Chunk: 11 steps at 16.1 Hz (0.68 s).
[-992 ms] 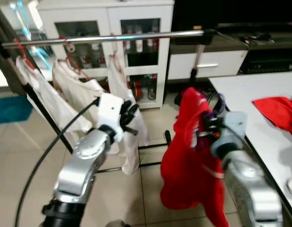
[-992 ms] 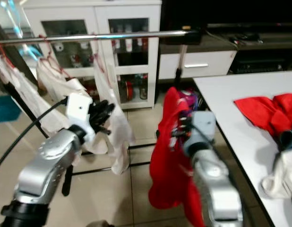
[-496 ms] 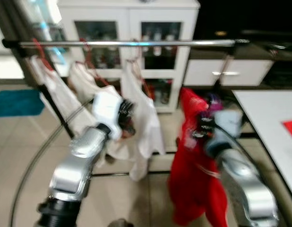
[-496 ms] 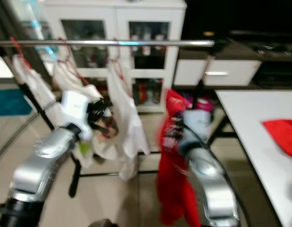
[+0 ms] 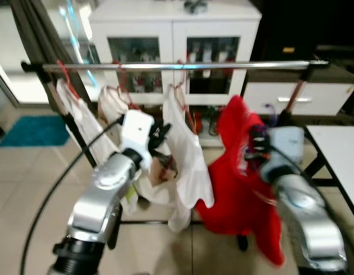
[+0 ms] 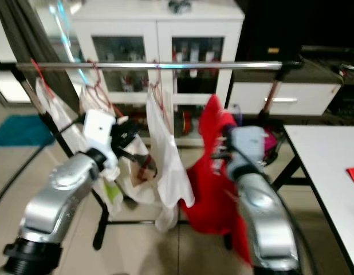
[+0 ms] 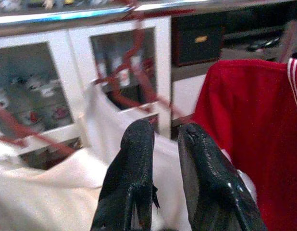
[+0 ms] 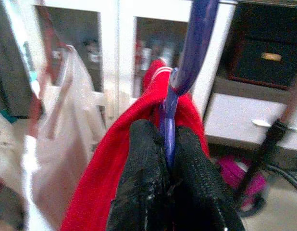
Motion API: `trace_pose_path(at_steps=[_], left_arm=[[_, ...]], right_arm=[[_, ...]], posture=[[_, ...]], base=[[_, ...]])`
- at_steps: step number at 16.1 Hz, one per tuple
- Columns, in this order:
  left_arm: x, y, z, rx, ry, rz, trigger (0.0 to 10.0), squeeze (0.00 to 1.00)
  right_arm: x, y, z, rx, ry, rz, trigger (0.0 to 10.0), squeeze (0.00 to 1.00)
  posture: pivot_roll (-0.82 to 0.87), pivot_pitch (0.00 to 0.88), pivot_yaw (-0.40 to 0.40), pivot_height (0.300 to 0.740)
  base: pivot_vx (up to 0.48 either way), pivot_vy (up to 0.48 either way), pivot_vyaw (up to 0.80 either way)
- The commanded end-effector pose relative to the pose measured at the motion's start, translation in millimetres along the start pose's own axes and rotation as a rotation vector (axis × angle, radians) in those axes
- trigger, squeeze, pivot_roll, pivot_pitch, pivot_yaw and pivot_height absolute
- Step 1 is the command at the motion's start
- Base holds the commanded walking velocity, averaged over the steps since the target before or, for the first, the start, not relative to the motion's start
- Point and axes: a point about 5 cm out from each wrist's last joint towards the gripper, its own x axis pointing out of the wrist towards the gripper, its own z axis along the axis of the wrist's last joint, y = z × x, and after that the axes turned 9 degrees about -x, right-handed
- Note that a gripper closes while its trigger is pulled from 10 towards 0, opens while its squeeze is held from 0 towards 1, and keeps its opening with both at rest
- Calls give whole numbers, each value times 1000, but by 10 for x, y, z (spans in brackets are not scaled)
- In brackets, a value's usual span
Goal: Hang hanger
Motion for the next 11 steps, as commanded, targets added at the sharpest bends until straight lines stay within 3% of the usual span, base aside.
trace_pose_path(at_steps=[1,7,11], left_arm=[[13,-33,19,3,-11,-8,10000,0],[3,-34,26,10,-19,-4,10000,0],[33,-55,54,26,-23,-22,10000,0]], right_arm=[[36,-95,118,-32,-65,-22,10000,0],[289,-222,315,-69,-124,-2,10000,0],[523,-326,389,-135,-100,20,10000,0]], posture=[[0,0,15,740],[7,0,1,740],[9,0,8,740]], base=[[326,0,0],[324,0,0],[323,0,0]])
